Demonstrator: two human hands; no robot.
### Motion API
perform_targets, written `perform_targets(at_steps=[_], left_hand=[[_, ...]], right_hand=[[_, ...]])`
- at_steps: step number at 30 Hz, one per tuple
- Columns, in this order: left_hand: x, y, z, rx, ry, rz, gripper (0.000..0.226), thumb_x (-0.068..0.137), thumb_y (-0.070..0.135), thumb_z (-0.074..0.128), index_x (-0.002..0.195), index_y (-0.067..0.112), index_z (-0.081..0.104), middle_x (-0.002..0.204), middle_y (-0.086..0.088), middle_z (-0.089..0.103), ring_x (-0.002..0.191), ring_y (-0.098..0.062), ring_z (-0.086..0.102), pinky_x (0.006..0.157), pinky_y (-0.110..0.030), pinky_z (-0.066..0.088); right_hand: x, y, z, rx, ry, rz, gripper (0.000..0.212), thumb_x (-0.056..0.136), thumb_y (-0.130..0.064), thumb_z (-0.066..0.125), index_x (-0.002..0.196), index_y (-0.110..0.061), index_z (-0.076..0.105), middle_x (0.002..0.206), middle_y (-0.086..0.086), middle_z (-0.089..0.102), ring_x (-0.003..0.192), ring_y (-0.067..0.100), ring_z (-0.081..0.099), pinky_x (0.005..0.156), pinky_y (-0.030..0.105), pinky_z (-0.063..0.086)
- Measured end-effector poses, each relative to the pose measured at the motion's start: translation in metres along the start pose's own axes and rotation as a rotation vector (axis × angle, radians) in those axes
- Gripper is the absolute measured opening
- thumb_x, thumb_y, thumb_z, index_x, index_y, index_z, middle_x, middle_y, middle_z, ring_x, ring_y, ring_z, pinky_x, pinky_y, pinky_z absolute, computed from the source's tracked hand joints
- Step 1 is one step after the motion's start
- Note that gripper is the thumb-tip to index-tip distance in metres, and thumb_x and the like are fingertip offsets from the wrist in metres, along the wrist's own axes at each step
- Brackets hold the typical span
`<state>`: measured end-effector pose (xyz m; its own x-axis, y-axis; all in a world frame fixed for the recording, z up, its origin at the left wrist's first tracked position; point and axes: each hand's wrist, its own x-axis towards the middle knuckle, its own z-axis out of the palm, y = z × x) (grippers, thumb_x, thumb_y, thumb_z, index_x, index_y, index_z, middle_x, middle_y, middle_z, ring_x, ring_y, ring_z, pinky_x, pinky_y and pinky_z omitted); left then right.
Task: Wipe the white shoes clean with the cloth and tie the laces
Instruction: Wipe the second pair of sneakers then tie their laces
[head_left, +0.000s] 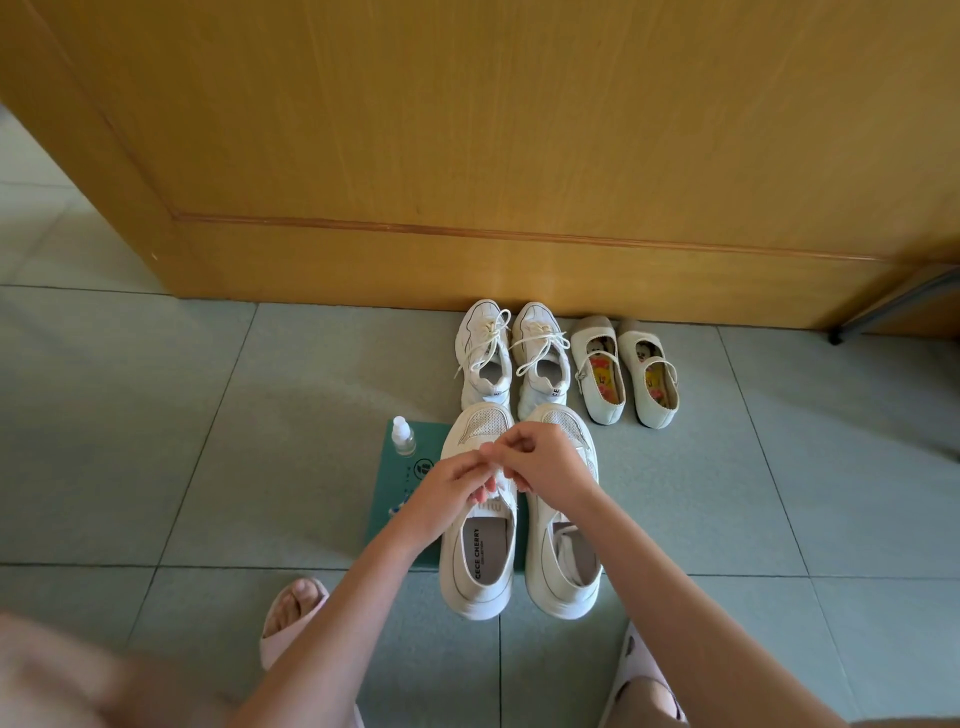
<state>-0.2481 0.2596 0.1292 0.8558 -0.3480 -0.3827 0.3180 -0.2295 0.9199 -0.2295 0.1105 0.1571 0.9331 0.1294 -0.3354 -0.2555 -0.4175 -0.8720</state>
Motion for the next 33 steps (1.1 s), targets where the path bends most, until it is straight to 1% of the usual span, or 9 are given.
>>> perform_targets(at_steps=[3,5,8,12,18,23,27,30,33], left_hand=[[0.000,0.000,0.002,0.033,-0.031,0.052,0.011,0.092,0.025,0.058,0.101,0.026,0.064,0.082,0.012,0.065,0.079,-0.001,0.058,0.074,-0.011,0.045],[0.002,0.000,0.003,0.054,-0.015,0.066,0.010,0.091,0.027,0.060,0.098,0.021,0.065,0.072,0.017,0.064,0.069,0.003,0.057,0.069,-0.014,0.044],[0.006,-0.002,0.002,0.042,0.038,0.030,0.027,0.094,0.028,0.055,0.092,0.001,0.061,0.061,0.008,0.055,0.059,-0.007,0.050,0.064,-0.021,0.040],[0.008,-0.002,-0.002,-0.003,0.008,-0.006,0.022,0.098,0.024,0.047,0.092,0.008,0.062,0.066,0.007,0.059,0.060,-0.006,0.053,0.062,-0.019,0.044],[0.007,-0.002,-0.004,-0.027,-0.031,-0.062,0.025,0.098,0.026,0.046,0.090,0.011,0.063,0.073,0.004,0.065,0.067,-0.008,0.059,0.067,-0.021,0.048],[0.004,-0.002,-0.008,-0.231,0.024,-0.116,0.027,0.096,0.028,0.052,0.105,0.008,0.067,0.090,-0.011,0.073,0.082,-0.018,0.069,0.079,-0.030,0.053],[0.005,-0.009,-0.012,-0.440,0.049,-0.198,0.025,0.094,0.026,0.054,0.108,0.010,0.067,0.096,-0.013,0.073,0.087,-0.019,0.069,0.081,-0.031,0.052],[0.009,-0.005,-0.010,-0.565,0.029,-0.291,0.024,0.093,0.023,0.056,0.109,0.010,0.067,0.085,-0.008,0.072,0.075,-0.015,0.067,0.079,-0.028,0.051],[0.010,-0.003,-0.011,-0.676,0.011,-0.369,0.023,0.093,0.019,0.055,0.108,0.006,0.066,0.069,-0.004,0.064,0.059,-0.013,0.057,0.072,-0.026,0.049]], right_hand=[[0.004,0.002,0.005,0.059,-0.003,0.014,0.021,0.084,-0.022,0.070,0.082,-0.001,0.067,0.056,0.001,0.061,0.041,0.006,0.045,0.044,0.014,0.038],[0.005,0.003,0.008,0.024,-0.009,-0.002,0.019,0.087,-0.022,0.066,0.082,-0.003,0.068,0.058,0.001,0.061,0.041,0.001,0.045,0.047,0.015,0.038],[0.006,0.007,0.004,-0.077,0.005,-0.035,0.016,0.093,-0.019,0.056,0.087,-0.009,0.067,0.065,-0.005,0.060,0.047,-0.001,0.047,0.051,0.014,0.036],[0.004,0.014,-0.005,-0.283,-0.047,-0.139,0.014,0.090,-0.011,0.059,0.099,-0.017,0.067,0.088,-0.002,0.060,0.070,0.003,0.052,0.064,0.010,0.043],[0.006,0.014,-0.009,-0.381,-0.091,-0.139,0.008,0.083,-0.018,0.068,0.085,-0.020,0.060,0.081,-0.009,0.052,0.070,0.006,0.047,0.066,0.019,0.041],[0.009,0.016,-0.004,-0.279,-0.102,-0.123,0.007,0.089,-0.016,0.061,0.087,-0.013,0.055,0.081,-0.003,0.053,0.068,0.007,0.045,0.063,0.016,0.037],[0.005,0.021,-0.002,-0.198,-0.050,-0.027,0.008,0.094,-0.021,0.055,0.089,-0.017,0.050,0.080,-0.005,0.052,0.067,0.007,0.044,0.062,0.017,0.036],[-0.004,0.020,0.002,-0.151,-0.013,-0.070,0.009,0.094,-0.022,0.055,0.087,-0.018,0.051,0.076,-0.010,0.053,0.062,0.004,0.044,0.060,0.016,0.038],[-0.015,0.021,0.010,-0.264,-0.019,-0.196,0.010,0.091,-0.017,0.059,0.083,-0.022,0.054,0.075,-0.015,0.056,0.064,-0.001,0.049,0.063,0.013,0.042]])
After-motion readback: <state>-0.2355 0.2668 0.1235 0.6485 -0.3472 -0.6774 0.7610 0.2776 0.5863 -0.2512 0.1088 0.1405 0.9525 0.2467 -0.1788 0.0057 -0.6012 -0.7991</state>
